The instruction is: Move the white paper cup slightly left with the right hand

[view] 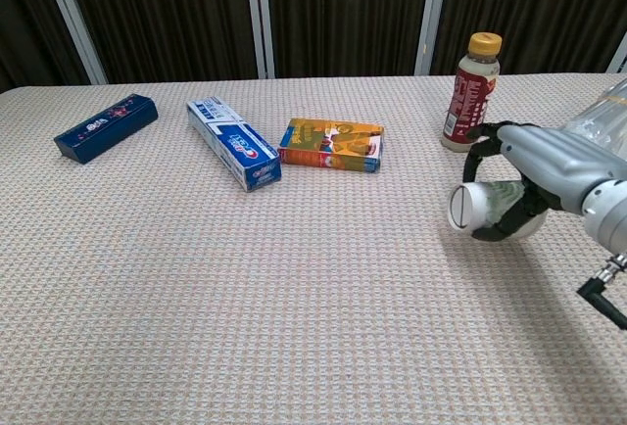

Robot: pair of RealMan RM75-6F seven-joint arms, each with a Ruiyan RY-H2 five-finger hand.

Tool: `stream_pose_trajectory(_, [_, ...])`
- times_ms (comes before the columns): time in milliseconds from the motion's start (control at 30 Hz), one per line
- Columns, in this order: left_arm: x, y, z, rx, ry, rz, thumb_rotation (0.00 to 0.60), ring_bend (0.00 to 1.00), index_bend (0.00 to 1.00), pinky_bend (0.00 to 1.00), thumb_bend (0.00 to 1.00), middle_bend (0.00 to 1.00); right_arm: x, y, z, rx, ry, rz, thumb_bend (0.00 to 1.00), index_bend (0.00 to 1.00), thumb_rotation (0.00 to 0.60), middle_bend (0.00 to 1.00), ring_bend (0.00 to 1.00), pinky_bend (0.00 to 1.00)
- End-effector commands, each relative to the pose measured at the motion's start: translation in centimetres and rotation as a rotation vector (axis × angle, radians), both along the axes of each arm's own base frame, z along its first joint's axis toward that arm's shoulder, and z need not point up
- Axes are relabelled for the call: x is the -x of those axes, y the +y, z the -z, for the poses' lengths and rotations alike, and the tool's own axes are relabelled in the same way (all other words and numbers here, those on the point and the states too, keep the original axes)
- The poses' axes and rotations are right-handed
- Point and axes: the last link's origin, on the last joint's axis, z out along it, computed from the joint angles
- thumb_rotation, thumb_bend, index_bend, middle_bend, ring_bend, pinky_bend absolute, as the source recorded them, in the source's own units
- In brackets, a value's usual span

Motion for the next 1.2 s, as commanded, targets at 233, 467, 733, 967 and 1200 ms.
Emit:
stream_pose_trajectory(233, [0.0,0.0,0.0,0.000,0.001,0.000,0.600,0.00,0.00,0.00,0.00,0.00,-1.7,0.1,-0.6,-0.109,-0.516,0.205,0.17,0.49,0.600,0.13,0.00,0.00])
stream_pose_trajectory(467, [0.0,0.0,0.0,-0.001,0.002,-0.002,0.600,0.00,0.00,0.00,0.00,0.00,-2.1,-0.3,0.1,-0.127,-0.605,0.256,0.16,0.49,0.600,0.13,0.00,0.00])
stream_pose_trajectory(733, [0.0,0.0,0.0,-0.002,0.002,-0.003,0.600,0.00,0.00,0.00,0.00,0.00,-1.3,-0.4,0.6,-0.117,-0.591,0.285,0.15,0.49,0.600,0.13,0.00,0.00])
stream_pose_trajectory(967, [0.0,0.0,0.0,-0.002,0.002,-0.002,0.600,0.00,0.00,0.00,0.00,0.00,0.2,-0.1,0.5,-0.089,-0.574,0.322,0.15,0.49,0.600,0.13,0.00,0.00])
stream_pose_trajectory(1200, [0.0,0.0,0.0,-0.001,0.002,-0.002,0.600,0.00,0.00,0.00,0.00,0.00,1.6,0.4,0.5,-0.060,-0.534,0.353,0.16,0.49,0.600,0.13,0.00,0.00])
